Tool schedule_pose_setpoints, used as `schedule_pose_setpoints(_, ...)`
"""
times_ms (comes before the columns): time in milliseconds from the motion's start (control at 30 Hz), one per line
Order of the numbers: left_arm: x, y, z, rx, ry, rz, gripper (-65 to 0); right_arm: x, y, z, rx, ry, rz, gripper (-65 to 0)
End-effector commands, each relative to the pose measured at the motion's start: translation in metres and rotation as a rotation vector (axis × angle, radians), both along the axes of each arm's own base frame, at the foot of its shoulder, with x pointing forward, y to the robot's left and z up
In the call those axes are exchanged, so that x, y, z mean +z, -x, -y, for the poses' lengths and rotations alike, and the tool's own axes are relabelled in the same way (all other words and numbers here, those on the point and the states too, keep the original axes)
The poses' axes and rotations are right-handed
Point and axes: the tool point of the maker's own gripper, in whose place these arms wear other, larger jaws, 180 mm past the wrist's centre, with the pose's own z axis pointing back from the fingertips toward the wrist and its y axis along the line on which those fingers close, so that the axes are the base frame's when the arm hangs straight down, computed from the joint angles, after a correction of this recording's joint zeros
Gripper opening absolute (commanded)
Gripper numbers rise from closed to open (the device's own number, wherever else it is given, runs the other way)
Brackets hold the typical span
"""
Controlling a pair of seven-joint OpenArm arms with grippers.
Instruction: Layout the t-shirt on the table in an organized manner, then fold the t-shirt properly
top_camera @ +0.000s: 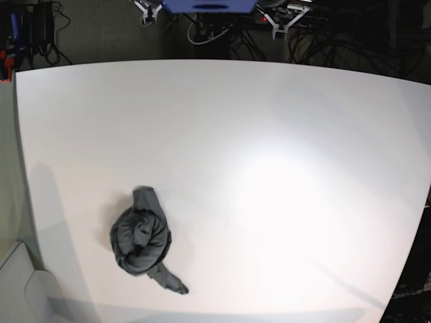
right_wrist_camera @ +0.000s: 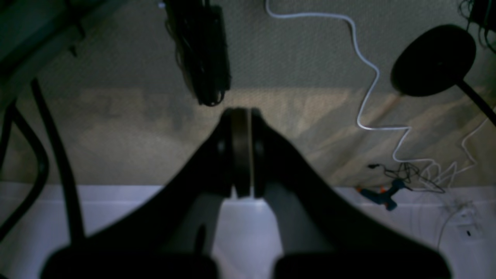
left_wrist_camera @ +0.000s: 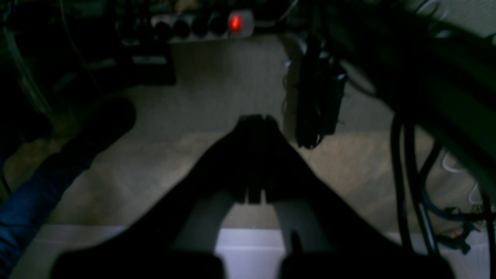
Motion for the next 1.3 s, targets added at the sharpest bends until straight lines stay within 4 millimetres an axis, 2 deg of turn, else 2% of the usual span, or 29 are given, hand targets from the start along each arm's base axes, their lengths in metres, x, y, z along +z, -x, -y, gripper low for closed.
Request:
schedule_pose_setpoints(0,-0.0002,0.0070,-0.0027,0.000,-0.008,-0.016,-64.8,0.0003,0.0033,-0.0029,-0.002,-0.011,-0.006,-65.0)
schedule_pose_setpoints(500,-0.0001,0.0151,-0.0026,0.000,-0.008,-0.025,-64.8,0.0020,0.0057,0.0024,0.001,-0.001,0.037,-65.0)
schedule_pose_setpoints(1267,-0.0001,0.0154,-0.0056,0.000,-0.012,-0.027,-64.8,0.0022,0.0081,0.0024,0.001,-0.001,0.034,-65.0)
